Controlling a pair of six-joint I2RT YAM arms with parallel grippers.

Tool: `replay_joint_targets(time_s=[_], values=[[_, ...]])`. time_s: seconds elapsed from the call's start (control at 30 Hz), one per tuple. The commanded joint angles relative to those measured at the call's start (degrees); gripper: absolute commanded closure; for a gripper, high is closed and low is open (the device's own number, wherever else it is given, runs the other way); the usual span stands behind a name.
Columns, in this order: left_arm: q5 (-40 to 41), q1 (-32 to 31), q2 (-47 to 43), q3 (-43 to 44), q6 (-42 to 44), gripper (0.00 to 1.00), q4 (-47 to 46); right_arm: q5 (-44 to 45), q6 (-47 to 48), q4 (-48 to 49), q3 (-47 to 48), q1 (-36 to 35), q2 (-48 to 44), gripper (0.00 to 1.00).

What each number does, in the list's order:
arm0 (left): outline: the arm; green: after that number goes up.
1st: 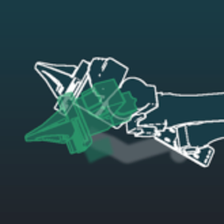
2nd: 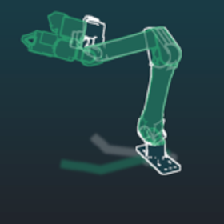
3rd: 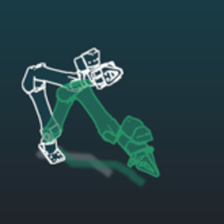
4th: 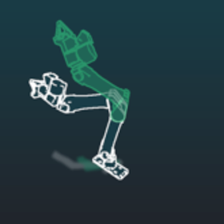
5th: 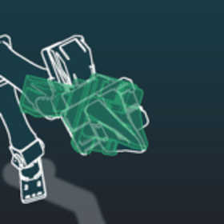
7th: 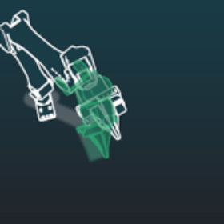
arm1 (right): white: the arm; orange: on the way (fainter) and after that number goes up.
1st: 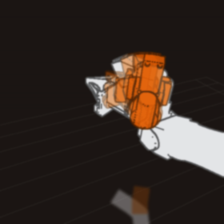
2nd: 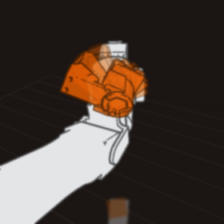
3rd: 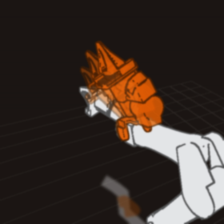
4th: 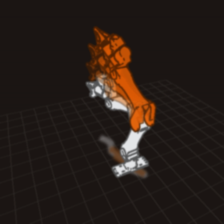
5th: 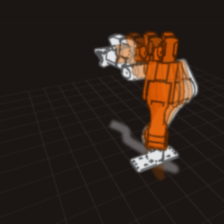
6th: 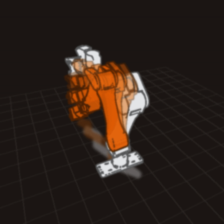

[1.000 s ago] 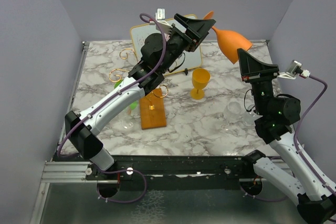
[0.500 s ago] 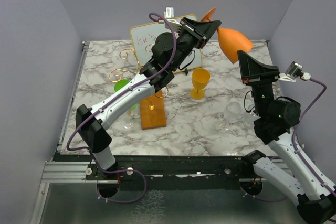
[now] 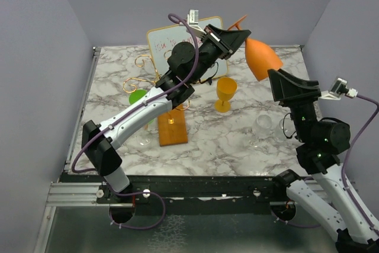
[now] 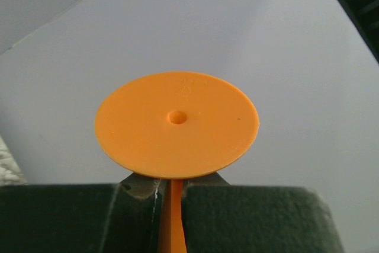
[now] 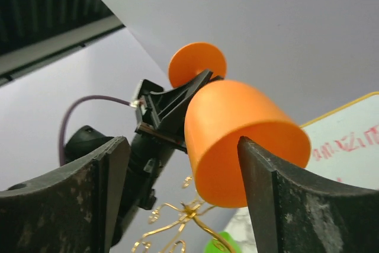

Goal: Place the wine glass upside down on the wine glass rack

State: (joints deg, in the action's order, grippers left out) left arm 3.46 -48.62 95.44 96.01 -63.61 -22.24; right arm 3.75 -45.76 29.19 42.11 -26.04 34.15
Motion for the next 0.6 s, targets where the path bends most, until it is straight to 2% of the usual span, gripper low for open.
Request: replay_joint_targets(time_s=[0.0,0.1,0.17,0.3,0.4,0.57], values=[[-5.72,0.14,-7.76,-3.76,14.21,1.00,-1.40,-1.38,8.99,-21.46,6.24,-0.15,-4.59,0.17],[-9.16,0.27,-11.30,-5.40,24.97,1.00,1.33,-2.94,15.25,-32.59,9.96,-0.11,-6.81,0.13],[-13.03,0.21,-13.32,-6.82,31.87,1.00,2.30,-7.62,20.23,-37.58,13.80,-0.16,-6.74,0.13],[-22.40,0.18,-16.25,-9.19,45.57,1.00,4.04,-16.79,25.15,-45.27,24.88,-0.15,-0.78,0.11],[-25.38,0.14,-17.14,-9.09,53.58,1.00,6.89,-22.51,22.51,-47.17,32.48,-0.15,6.81,0.11],[-24.52,0.19,-16.64,-7.75,63.12,1.00,11.11,-29.39,11.20,-46.46,43.32,-0.19,17.95,0.12]])
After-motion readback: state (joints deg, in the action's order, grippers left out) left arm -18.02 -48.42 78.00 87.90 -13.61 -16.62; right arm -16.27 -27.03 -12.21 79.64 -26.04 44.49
